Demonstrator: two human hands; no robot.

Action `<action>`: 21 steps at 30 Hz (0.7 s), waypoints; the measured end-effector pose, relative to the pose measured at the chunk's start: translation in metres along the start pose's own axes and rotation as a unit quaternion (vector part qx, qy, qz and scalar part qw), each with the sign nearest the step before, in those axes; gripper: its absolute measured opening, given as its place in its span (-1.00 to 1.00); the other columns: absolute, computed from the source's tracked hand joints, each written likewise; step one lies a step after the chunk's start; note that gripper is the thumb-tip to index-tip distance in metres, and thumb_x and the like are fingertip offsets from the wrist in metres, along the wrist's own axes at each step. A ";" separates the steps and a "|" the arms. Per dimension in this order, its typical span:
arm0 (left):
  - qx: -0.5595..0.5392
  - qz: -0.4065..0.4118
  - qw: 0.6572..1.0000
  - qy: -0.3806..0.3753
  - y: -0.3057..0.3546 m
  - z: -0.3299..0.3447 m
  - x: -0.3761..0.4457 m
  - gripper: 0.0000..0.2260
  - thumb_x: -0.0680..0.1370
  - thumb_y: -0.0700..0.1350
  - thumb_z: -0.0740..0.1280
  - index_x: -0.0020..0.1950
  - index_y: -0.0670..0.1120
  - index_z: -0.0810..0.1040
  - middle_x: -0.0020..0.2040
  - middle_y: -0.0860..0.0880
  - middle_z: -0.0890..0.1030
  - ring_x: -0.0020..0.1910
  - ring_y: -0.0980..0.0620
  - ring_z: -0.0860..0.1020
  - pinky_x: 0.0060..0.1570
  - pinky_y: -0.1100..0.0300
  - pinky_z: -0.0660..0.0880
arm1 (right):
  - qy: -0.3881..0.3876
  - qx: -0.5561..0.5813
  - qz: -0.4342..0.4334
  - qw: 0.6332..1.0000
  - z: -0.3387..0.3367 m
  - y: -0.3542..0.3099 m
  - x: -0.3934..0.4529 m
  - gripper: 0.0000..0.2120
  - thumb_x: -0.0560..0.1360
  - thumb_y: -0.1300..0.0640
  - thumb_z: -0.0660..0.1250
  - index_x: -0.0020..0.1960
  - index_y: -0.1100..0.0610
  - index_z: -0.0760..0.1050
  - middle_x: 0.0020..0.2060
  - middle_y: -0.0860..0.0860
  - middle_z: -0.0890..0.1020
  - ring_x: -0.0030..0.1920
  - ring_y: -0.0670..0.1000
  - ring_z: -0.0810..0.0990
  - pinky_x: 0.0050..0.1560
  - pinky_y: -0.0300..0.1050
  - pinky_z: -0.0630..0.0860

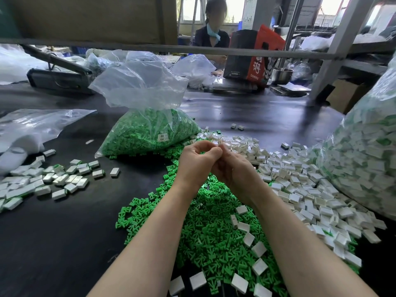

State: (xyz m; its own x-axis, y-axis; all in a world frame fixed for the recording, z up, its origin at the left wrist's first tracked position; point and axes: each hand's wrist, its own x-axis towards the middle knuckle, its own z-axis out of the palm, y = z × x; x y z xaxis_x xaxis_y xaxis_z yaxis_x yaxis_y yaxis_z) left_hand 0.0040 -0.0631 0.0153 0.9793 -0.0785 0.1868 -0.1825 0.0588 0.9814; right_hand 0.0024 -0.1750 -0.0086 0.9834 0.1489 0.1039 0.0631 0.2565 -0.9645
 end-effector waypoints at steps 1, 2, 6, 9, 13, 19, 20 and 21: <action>0.003 0.001 1.000 0.000 0.000 0.000 0.000 -0.89 0.33 -0.11 0.33 -0.30 -0.13 0.59 -0.44 -0.12 0.56 -0.45 -0.08 0.52 -0.29 0.05 0.54 | 0.002 -0.003 0.002 1.000 0.000 0.000 0.000 -0.38 0.48 -0.16 0.25 0.21 0.39 0.45 -0.05 0.14 0.36 -0.09 0.09 0.28 -0.16 -0.13 0.22; 0.006 0.002 1.000 0.001 0.000 0.000 -0.001 -0.90 0.33 -0.11 0.33 -0.31 -0.12 0.59 -0.43 -0.12 0.57 -0.43 -0.09 0.52 -0.27 0.01 0.55 | 0.003 -0.007 0.002 1.000 0.000 0.000 -0.001 -0.34 0.48 -0.16 0.24 0.24 0.44 0.41 -0.10 0.13 0.37 -0.12 0.09 0.28 -0.18 -0.14 0.21; 0.022 0.006 1.000 0.004 0.001 0.001 -0.002 -0.89 0.33 -0.09 0.34 -0.31 -0.10 0.60 -0.39 -0.14 0.57 -0.37 -0.10 0.52 -0.21 -0.11 0.57 | -0.002 -0.015 -0.008 1.000 -0.001 0.000 -0.002 -0.27 0.49 -0.14 0.23 0.29 0.52 0.29 -0.10 0.12 0.34 -0.22 0.00 0.27 -0.22 -0.14 0.19; 0.036 0.006 0.999 0.010 0.002 0.002 -0.003 -0.86 0.32 -0.07 0.34 -0.28 -0.13 0.60 -0.36 -0.18 0.58 -0.34 -0.12 0.52 -0.15 -0.19 0.56 | 0.005 -0.016 -0.008 1.000 -0.001 0.001 -0.002 -0.35 0.53 -0.13 0.25 0.27 0.46 0.38 -0.03 0.14 0.35 -0.16 0.08 0.28 -0.17 -0.11 0.22; 0.043 0.007 0.999 0.023 0.002 0.003 -0.003 -0.85 0.30 -0.04 0.36 -0.27 -0.10 0.62 -0.38 -0.17 0.58 -0.34 -0.11 0.53 -0.16 -0.20 0.57 | 0.007 -0.018 -0.013 1.000 -0.001 0.003 -0.001 -0.72 0.55 -0.08 0.27 0.00 0.06 0.68 -0.17 0.12 0.41 -0.14 0.10 0.32 -0.14 -0.11 0.28; -0.020 -0.008 1.000 0.000 -0.001 -0.004 0.002 -0.82 0.46 -0.22 0.34 -0.35 -0.08 0.59 -0.45 -0.02 0.57 -0.47 0.03 0.50 -0.34 0.16 0.53 | -0.003 -0.016 0.019 1.000 0.001 -0.001 0.000 -0.28 0.52 -0.24 0.11 0.21 0.43 0.45 -0.10 0.19 0.44 -0.09 0.12 0.35 0.01 0.09 0.31; -0.042 -0.020 0.999 -0.009 -0.002 -0.006 0.003 -0.78 0.49 -0.27 0.31 -0.34 -0.09 0.60 -0.44 0.00 0.58 -0.48 0.06 0.50 -0.35 0.20 0.53 | -0.006 -0.013 0.021 1.000 -0.002 -0.002 0.000 -0.26 0.51 -0.25 0.09 0.19 0.44 0.46 -0.08 0.22 0.46 -0.06 0.14 0.37 0.06 0.12 0.31; -0.060 -0.037 0.997 -0.018 -0.002 -0.007 0.005 -0.75 0.51 -0.30 0.30 -0.33 -0.09 0.62 -0.41 -0.01 0.59 -0.46 0.06 0.51 -0.33 0.21 0.54 | -0.012 -0.007 0.019 1.000 -0.004 -0.002 0.000 -0.30 0.51 -0.26 0.07 0.11 0.39 0.53 -0.12 0.23 0.48 -0.11 0.14 0.40 0.02 0.09 0.33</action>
State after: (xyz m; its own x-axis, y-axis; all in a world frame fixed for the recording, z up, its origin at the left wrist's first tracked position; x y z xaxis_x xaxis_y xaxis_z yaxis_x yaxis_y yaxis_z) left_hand 0.0095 -0.0565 0.0135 0.9854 -0.1222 0.1182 -0.0964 0.1710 0.9805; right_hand 0.0030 -0.1797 -0.0075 0.9809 0.1803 0.0723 0.0282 0.2360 -0.9713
